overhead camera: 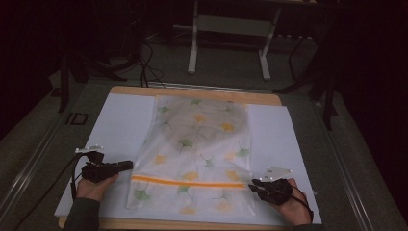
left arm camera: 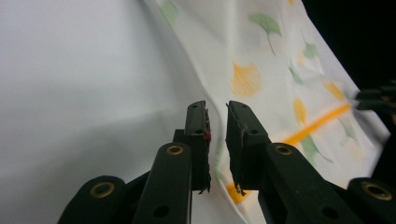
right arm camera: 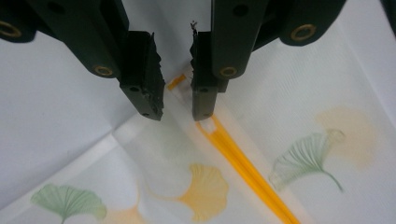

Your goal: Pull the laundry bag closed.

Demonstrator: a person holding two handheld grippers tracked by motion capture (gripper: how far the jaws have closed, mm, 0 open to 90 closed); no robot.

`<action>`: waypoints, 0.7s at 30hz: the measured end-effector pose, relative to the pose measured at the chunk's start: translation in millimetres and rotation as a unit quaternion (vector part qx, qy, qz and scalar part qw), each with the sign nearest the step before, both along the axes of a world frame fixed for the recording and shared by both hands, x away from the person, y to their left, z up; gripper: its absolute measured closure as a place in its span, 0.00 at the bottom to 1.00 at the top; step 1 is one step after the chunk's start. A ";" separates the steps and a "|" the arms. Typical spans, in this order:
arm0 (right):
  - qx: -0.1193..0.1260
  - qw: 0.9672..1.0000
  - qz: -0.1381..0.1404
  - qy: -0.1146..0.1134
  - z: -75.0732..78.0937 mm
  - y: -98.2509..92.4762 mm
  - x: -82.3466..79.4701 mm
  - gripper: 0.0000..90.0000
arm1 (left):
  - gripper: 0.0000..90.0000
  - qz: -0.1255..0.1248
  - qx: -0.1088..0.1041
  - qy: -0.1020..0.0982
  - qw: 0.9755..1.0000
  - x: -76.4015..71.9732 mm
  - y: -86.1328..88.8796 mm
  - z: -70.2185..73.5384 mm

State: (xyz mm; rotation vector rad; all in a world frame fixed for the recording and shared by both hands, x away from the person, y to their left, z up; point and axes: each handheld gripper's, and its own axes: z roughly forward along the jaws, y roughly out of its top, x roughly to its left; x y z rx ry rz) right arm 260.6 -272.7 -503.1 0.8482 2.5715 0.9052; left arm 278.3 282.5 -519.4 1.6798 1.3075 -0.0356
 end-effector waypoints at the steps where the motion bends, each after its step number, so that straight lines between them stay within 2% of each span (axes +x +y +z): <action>1: 0.003 1.000 -0.003 -0.005 0.5 -0.5 -0.1 0.82 | 0.88 0.006 0.011 -0.011 1.000 -1.6 0.6 2.6; 5: 0.008 1.000 -0.016 -0.016 0.8 -0.7 0.5 0.83 | 0.88 0.015 0.021 -0.023 0.999 -3.3 0.2 5.2; 6: 0.008 1.000 -0.018 -0.017 1.0 -0.7 0.6 0.83 | 0.88 0.019 0.034 -0.028 0.999 -4.0 0.3 5.9; 8: 0.009 1.000 -0.021 -0.021 1.1 -0.9 0.9 0.83 | 0.88 0.020 0.039 -0.028 0.999 -4.2 0.0 6.3; 12: 0.016 0.999 -0.039 -0.028 1.3 -4.5 1.7 0.83 | 0.87 0.037 0.076 -0.048 0.995 -6.5 -3.2 9.2; 16: 0.032 0.997 -0.065 -0.030 0.3 -10.3 2.9 0.83 | 0.85 0.063 0.113 -0.066 0.989 -8.9 -6.5 9.8; 21: 0.033 0.995 -0.090 -0.028 -2.5 -14.0 5.0 0.82 | 0.83 0.094 0.177 -0.075 0.977 -8.2 -9.1 4.2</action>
